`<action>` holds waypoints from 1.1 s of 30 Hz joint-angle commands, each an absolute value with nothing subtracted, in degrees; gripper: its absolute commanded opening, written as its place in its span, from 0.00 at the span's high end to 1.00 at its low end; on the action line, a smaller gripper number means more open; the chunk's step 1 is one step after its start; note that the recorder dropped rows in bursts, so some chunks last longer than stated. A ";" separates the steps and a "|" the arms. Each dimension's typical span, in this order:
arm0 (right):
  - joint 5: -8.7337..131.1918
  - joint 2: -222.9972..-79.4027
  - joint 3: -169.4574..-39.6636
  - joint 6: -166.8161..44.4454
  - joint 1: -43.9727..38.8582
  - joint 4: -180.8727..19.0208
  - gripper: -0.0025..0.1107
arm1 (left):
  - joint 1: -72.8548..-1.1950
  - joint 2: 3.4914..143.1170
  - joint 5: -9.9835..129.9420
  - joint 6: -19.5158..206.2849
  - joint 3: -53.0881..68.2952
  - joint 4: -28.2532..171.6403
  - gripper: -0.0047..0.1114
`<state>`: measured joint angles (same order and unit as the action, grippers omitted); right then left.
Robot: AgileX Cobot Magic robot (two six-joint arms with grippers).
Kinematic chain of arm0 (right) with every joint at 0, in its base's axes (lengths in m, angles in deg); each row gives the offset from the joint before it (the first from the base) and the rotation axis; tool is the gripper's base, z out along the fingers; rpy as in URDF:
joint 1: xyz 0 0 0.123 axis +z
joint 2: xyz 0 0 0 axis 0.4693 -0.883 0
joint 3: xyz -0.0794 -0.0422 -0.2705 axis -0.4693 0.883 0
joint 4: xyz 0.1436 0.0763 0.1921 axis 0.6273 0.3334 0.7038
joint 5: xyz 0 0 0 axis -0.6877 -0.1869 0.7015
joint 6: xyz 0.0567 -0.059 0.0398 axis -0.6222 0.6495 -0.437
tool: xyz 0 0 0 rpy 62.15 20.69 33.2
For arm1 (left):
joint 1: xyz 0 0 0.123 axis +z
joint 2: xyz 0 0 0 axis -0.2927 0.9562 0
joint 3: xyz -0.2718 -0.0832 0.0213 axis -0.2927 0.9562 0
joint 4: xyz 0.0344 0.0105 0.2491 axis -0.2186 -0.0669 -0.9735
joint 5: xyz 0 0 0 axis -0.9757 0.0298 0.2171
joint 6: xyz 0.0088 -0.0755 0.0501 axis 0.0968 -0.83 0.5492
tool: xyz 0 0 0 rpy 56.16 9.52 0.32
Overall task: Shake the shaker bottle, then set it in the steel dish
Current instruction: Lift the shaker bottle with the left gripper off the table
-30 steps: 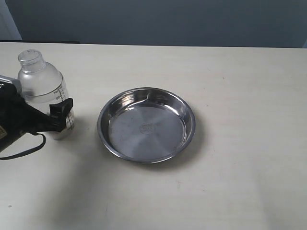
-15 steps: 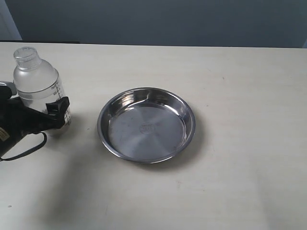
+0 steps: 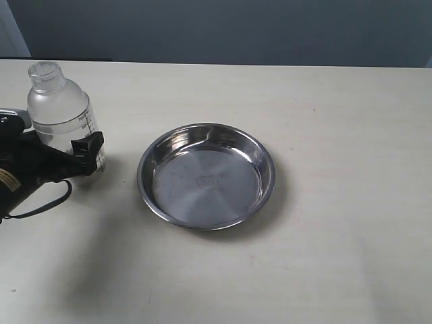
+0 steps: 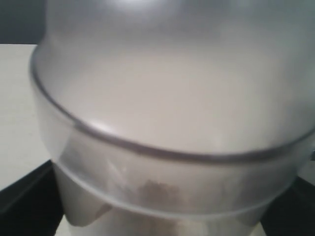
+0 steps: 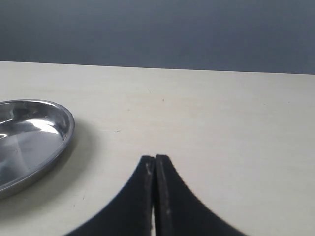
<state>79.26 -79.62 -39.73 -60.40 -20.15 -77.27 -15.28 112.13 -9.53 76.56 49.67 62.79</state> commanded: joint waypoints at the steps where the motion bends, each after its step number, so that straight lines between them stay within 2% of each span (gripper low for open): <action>1: 78.72 -79.40 -39.66 -60.39 -19.93 -77.29 0.98 | -15.43 112.46 -9.98 75.85 49.37 62.65 0.23; 33: 78.72 -79.40 -39.66 -60.39 -19.93 -77.29 0.98 | -15.43 109.25 -9.98 76.75 49.93 59.81 0.23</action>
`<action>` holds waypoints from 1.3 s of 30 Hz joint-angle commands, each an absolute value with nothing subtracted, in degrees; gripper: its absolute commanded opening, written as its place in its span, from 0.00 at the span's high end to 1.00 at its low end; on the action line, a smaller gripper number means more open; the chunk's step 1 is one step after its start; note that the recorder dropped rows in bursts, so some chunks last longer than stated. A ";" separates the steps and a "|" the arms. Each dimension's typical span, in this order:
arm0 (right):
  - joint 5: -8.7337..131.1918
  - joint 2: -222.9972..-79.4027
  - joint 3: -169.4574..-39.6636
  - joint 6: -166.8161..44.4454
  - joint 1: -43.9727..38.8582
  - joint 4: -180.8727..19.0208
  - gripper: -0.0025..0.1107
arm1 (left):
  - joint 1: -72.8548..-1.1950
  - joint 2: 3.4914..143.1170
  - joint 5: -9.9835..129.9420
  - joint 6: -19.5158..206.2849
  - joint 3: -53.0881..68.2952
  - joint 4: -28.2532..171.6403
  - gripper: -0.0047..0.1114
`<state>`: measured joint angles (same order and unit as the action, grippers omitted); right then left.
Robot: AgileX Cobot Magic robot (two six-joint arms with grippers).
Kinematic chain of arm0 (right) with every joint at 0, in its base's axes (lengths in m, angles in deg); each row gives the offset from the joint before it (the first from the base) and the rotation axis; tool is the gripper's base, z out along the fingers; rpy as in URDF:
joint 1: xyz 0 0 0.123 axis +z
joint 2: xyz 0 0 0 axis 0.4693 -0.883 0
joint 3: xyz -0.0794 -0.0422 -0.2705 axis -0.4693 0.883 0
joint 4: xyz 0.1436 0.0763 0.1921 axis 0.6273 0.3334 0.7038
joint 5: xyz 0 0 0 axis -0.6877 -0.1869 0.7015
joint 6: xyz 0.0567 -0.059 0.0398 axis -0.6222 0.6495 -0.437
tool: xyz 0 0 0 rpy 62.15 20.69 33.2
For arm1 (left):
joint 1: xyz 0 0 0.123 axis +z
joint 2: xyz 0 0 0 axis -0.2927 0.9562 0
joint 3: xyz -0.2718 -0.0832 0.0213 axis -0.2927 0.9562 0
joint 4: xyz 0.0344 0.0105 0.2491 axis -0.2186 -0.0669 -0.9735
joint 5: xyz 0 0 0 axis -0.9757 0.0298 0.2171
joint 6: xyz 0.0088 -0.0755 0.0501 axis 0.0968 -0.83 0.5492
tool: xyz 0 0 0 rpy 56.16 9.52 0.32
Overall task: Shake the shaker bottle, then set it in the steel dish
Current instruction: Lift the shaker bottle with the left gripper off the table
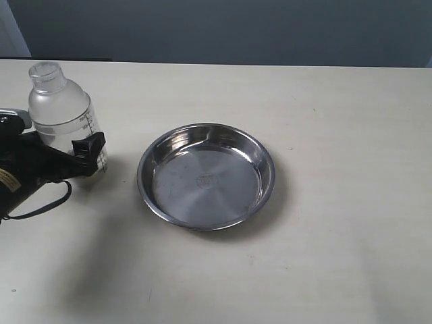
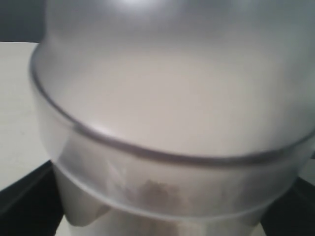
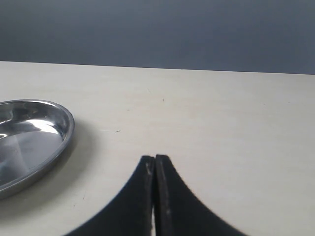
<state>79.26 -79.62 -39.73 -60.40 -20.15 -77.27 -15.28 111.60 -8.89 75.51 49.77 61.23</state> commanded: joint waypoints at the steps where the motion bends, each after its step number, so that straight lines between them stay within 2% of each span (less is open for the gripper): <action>1: 78.72 -79.40 -39.66 -60.39 -19.93 -77.29 0.98 | -15.43 109.08 -9.98 76.91 49.93 60.32 0.23; 10: 78.72 -79.40 -39.66 -60.39 -19.93 -77.29 0.98 | -15.43 109.23 -9.98 77.00 49.93 61.27 0.23; 26: 78.72 -79.40 -39.66 -60.39 -19.93 -77.29 0.98 | -15.43 109.23 -5.60 71.99 47.94 59.11 0.43; 32: 78.72 -79.40 -39.66 -60.39 -19.93 -77.29 0.98 | -15.43 109.23 -4.53 71.99 47.94 58.99 0.43; 35: 78.72 -79.40 -39.66 -60.39 -19.93 -77.29 0.98 | -15.43 109.23 -3.63 71.99 47.83 57.47 0.51; 39: 78.72 -79.40 -39.66 -60.39 -19.93 -77.29 0.98 | -15.43 109.23 -3.00 72.22 47.07 56.58 0.71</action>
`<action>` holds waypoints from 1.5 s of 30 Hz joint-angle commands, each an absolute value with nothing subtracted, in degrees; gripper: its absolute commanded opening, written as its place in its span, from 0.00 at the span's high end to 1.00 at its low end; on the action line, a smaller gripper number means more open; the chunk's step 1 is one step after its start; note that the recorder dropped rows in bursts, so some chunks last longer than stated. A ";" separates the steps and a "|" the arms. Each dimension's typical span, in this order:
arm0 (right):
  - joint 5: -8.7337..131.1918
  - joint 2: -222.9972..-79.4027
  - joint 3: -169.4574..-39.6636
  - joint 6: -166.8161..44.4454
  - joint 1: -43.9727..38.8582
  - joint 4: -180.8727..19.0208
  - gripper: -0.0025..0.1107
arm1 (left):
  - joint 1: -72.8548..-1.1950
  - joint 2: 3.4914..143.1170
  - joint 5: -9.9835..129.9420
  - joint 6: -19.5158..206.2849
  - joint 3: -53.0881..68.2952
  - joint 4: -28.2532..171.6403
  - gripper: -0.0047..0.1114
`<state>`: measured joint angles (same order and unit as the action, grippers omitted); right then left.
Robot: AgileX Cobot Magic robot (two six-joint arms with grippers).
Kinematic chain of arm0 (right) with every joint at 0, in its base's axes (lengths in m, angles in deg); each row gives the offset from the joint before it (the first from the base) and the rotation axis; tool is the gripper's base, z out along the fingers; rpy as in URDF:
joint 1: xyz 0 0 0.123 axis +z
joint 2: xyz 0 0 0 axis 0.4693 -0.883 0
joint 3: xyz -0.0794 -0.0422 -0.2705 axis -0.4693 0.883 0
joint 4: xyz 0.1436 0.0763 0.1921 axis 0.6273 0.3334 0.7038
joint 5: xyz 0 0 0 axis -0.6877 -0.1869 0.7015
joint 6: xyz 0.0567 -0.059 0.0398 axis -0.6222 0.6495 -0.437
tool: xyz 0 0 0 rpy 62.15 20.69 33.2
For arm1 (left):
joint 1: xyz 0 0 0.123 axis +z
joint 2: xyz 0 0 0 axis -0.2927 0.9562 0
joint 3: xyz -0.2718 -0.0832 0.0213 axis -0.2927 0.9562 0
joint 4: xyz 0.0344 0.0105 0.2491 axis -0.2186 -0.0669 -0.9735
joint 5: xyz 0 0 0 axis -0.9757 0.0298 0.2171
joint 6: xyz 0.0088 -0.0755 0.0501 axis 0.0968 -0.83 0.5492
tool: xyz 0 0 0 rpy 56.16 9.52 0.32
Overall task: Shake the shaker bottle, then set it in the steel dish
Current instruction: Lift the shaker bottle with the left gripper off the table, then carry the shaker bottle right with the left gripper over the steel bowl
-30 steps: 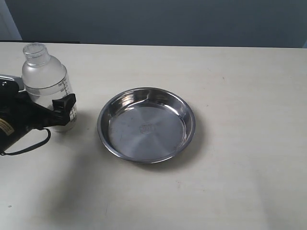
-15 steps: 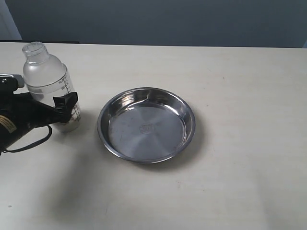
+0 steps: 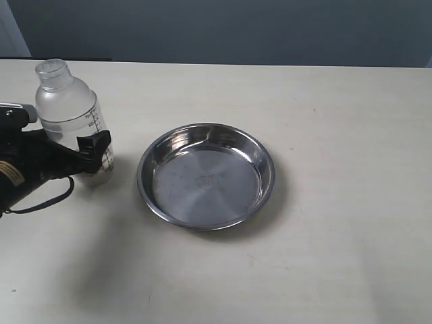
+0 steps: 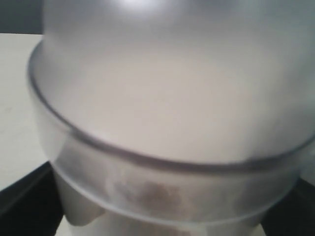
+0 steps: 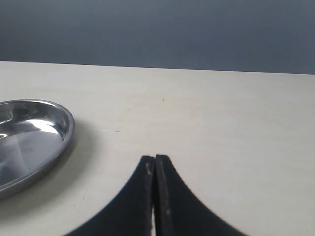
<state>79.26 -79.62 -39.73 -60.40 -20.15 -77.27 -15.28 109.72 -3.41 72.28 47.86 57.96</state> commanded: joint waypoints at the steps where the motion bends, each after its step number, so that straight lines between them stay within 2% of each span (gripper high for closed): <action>1: 78.72 -79.40 -39.66 -60.39 -19.93 -77.29 0.98 | -15.43 109.23 -3.00 72.37 46.99 56.58 0.77; 4: 78.72 -79.40 -39.66 -60.39 -19.93 -77.29 0.98 | -15.43 109.23 -3.00 73.43 46.99 56.58 0.96; 13: 78.72 -79.40 -39.66 -60.39 -19.93 -77.29 0.98 | -15.43 104.55 -8.64 69.75 47.11 46.48 0.96; 22: 78.72 -79.40 -39.66 -60.39 -19.93 -77.29 0.98 | -15.43 93.33 -7.06 64.87 46.73 39.15 0.96; 28: 78.72 -79.40 -39.66 -60.39 -19.93 -77.29 0.98 | -15.43 89.94 -2.99 56.93 44.42 25.94 0.96; 39: 78.72 -79.40 -39.66 -60.39 -19.93 -77.29 0.98 | -15.30 88.26 9.72 54.13 42.17 33.95 0.96; 41: 78.72 -79.40 -39.66 -60.39 -19.93 -77.29 0.98 | -15.30 87.40 9.16 54.01 41.80 36.61 0.96; 45: 78.72 -79.40 -39.66 -60.39 -19.93 -77.29 0.98 | -15.43 84.55 1.01 50.30 39.77 29.42 0.96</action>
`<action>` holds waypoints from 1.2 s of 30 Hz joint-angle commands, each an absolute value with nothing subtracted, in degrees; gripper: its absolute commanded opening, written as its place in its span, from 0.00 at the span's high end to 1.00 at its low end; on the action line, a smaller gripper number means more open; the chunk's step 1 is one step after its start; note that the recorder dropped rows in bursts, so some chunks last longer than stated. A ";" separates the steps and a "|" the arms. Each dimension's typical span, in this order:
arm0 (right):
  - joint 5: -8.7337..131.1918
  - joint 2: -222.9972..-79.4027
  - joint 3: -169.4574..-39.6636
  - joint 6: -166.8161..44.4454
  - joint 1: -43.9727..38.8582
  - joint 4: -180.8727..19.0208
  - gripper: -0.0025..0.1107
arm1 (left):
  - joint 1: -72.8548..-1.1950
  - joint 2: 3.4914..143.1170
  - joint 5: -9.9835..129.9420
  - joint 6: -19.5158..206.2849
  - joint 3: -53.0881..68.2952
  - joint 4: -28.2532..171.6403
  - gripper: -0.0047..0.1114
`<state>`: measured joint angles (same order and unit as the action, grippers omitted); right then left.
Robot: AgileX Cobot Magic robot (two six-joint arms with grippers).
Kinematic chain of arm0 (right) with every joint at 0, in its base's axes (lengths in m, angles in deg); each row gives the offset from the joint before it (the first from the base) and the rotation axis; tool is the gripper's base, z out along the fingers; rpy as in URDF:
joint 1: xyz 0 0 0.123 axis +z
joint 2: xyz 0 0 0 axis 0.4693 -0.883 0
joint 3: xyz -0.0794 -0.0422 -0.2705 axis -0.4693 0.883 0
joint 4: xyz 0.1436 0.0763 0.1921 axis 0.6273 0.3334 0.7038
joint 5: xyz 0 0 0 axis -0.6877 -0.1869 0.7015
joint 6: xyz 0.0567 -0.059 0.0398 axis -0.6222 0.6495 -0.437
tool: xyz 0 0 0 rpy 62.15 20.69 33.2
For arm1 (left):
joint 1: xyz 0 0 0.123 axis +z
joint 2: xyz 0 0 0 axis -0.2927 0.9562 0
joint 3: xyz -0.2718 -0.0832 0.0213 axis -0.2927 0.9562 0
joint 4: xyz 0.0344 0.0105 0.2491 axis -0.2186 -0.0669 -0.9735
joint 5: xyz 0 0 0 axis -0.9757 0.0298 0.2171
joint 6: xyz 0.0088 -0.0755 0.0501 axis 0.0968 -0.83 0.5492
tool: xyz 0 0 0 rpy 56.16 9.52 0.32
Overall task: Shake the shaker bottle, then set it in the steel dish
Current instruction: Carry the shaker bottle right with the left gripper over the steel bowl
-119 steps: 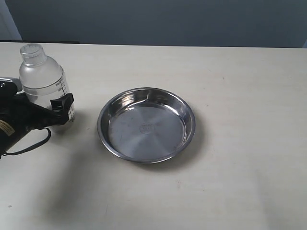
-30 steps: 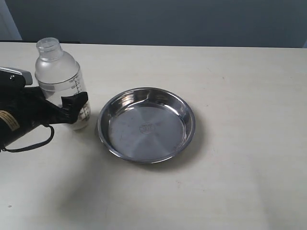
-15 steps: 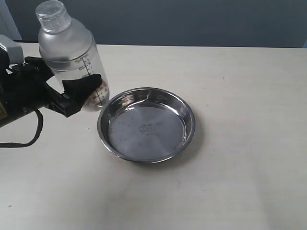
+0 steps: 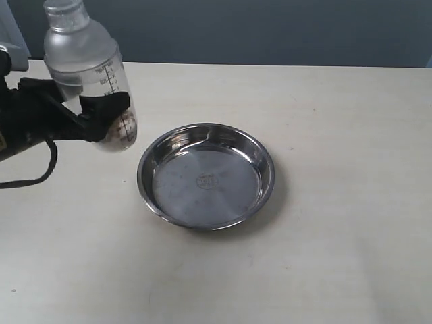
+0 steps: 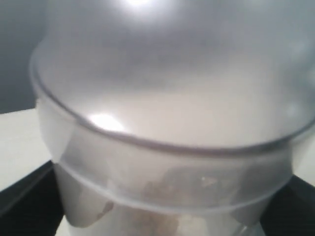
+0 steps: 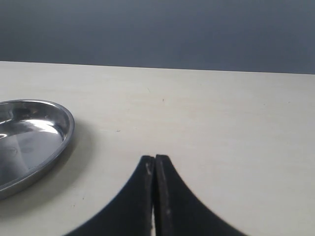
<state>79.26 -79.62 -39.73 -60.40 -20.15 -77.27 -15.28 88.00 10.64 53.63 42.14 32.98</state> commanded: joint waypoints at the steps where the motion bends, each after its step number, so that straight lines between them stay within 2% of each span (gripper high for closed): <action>1: 78.72 -79.40 -39.66 -60.39 -19.93 -77.29 0.98 | -15.66 83.97 1.29 49.54 39.26 29.06 0.96; 5: 78.72 -79.40 -39.66 -60.39 -19.93 -77.29 0.98 | -18.38 85.46 9.61 48.18 39.28 27.93 0.96; 7: 78.72 -79.40 -39.66 -60.39 -19.93 -77.29 0.98 | -19.71 85.65 5.46 44.92 39.28 27.84 0.96; 8: 78.72 -79.40 -39.66 -60.39 -19.93 -77.29 0.98 | -20.84 84.36 -1.79 43.50 38.33 27.17 0.96; 9: 78.72 -79.40 -39.66 -60.39 -19.93 -77.29 0.98 | -21.77 83.48 -1.61 43.10 37.64 27.17 0.96; 12: 78.72 -79.40 -39.66 -60.39 -19.93 -77.29 0.98 | -25.62 82.25 12.04 43.49 34.98 25.86 0.96; 18: 78.72 -79.40 -39.66 -60.39 -19.93 -77.29 0.98 | -26.35 82.25 13.24 43.49 34.98 25.20 0.96; 22: 78.72 -79.40 -39.66 -60.39 -19.93 -77.29 0.98 | -26.59 80.28 4.44 40.66 30.68 21.91 0.96; 26: 78.72 -79.40 -39.66 -60.39 -19.93 -77.29 0.98 | -34.26 87.37 23.48 41.35 30.99 22.30 0.96; 30: 78.72 -79.40 -39.66 -60.39 -19.93 -77.29 0.98 | -38.47 86.46 17.65 42.50 28.13 21.11 0.96; 33: 78.72 -79.40 -39.66 -60.39 -19.93 -77.29 0.98 | -40.62 83.04 30.66 51.06 24.46 31.79 0.96; 36: 78.72 -79.40 -39.66 -60.39 -19.93 -77.29 0.98 | -40.62 88.92 30.69 48.45 27.49 31.26 0.96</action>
<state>79.26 -79.62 -39.73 -60.40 -20.15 -77.27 -39.97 84.31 27.82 49.36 25.33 29.48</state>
